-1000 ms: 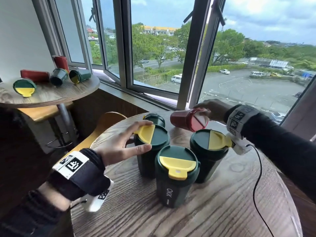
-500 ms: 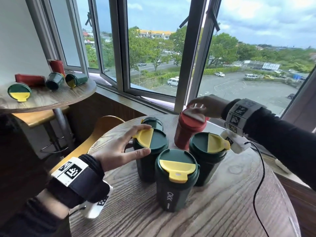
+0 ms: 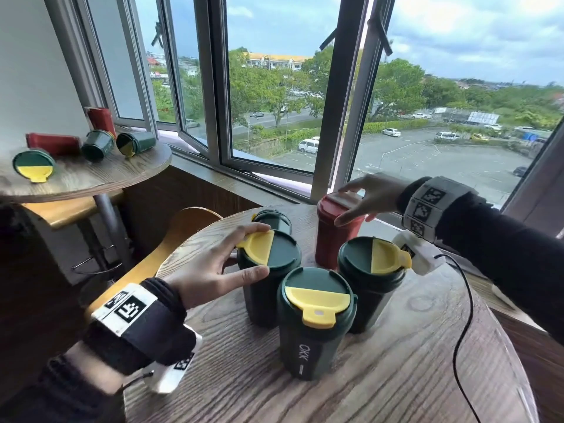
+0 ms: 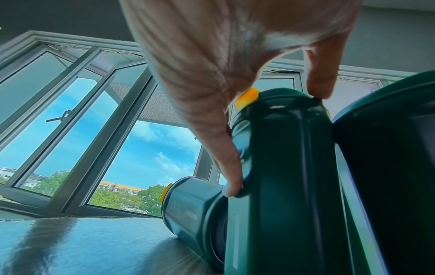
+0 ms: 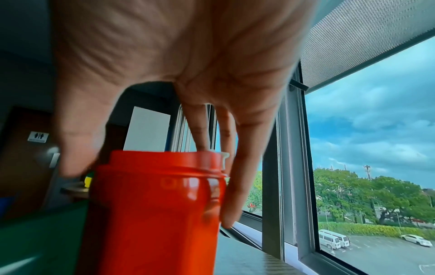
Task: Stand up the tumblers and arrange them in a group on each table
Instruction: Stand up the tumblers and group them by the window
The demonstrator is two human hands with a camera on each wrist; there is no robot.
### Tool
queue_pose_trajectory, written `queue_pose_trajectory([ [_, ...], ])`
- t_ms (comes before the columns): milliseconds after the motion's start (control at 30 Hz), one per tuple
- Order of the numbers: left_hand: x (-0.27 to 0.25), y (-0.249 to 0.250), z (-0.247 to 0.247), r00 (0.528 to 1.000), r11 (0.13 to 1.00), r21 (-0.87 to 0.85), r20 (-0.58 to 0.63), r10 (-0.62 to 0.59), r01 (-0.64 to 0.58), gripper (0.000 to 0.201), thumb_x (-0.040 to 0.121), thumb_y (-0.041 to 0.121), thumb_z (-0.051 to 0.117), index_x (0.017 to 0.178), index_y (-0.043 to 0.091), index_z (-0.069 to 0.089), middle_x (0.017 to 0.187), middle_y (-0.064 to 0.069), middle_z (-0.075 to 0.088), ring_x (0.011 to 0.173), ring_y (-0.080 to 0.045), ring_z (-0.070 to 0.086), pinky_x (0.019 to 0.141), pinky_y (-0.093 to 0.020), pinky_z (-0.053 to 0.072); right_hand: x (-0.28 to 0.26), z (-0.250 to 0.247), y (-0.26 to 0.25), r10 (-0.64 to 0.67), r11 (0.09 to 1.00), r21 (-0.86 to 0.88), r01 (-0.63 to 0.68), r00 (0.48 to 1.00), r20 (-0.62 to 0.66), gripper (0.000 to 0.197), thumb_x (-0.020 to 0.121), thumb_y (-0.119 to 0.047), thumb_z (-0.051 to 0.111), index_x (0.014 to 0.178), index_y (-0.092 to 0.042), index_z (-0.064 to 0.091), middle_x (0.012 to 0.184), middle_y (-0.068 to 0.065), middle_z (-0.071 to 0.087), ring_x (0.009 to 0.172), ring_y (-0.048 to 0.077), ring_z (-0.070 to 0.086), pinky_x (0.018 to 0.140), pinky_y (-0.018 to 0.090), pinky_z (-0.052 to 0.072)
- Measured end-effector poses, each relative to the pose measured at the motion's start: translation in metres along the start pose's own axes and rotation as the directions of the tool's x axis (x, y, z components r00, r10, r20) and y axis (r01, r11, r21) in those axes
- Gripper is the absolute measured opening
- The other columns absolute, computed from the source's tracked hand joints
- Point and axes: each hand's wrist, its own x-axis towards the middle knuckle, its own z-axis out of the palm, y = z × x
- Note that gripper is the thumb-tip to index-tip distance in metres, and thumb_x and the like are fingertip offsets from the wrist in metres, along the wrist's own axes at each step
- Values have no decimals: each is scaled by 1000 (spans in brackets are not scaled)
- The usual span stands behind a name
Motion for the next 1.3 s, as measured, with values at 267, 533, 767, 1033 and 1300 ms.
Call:
queue_pose_trajectory([
  [267,1,-2,0,1000,1000,-19,6,-4,4,61,73,49,63,129,42,39,129,12,52,111,-9,58,99,-32,46,-5,4,-7,-47,986,-163,41,998,-36,78,63,-47,78,132,-24,49,138,5,51,126,23,45,103,37,34],
  [533,2,-1,-1,1000,1000,-10,11,-9,9,61,72,51,63,128,44,39,129,13,52,112,-7,57,99,-36,46,-12,6,-12,-88,986,-143,85,996,-16,77,63,-46,79,132,-26,50,136,4,52,124,22,46,103,37,33],
  [767,2,-2,-2,1000,1000,-7,15,-1,1,61,73,50,63,129,43,39,131,17,50,113,-6,57,100,-35,46,-20,6,-17,-91,977,-190,92,996,11,80,61,-53,76,132,-30,48,135,2,52,122,21,47,100,37,35],
  [1033,2,-3,-1,1000,999,-34,13,1,-1,61,72,51,63,128,44,40,130,13,50,114,-5,56,101,-36,46,-29,11,-14,-116,976,-185,113,993,-6,81,63,-53,75,135,-34,44,143,0,45,126,20,43,101,32,32],
  [1300,2,-5,-1,1000,1000,13,21,5,-5,62,73,54,61,130,43,38,133,14,48,120,-3,50,105,-37,42,-65,10,-8,-190,980,-85,182,977,-101,59,80,-48,58,131,-19,51,135,4,52,98,10,57,88,27,45],
])
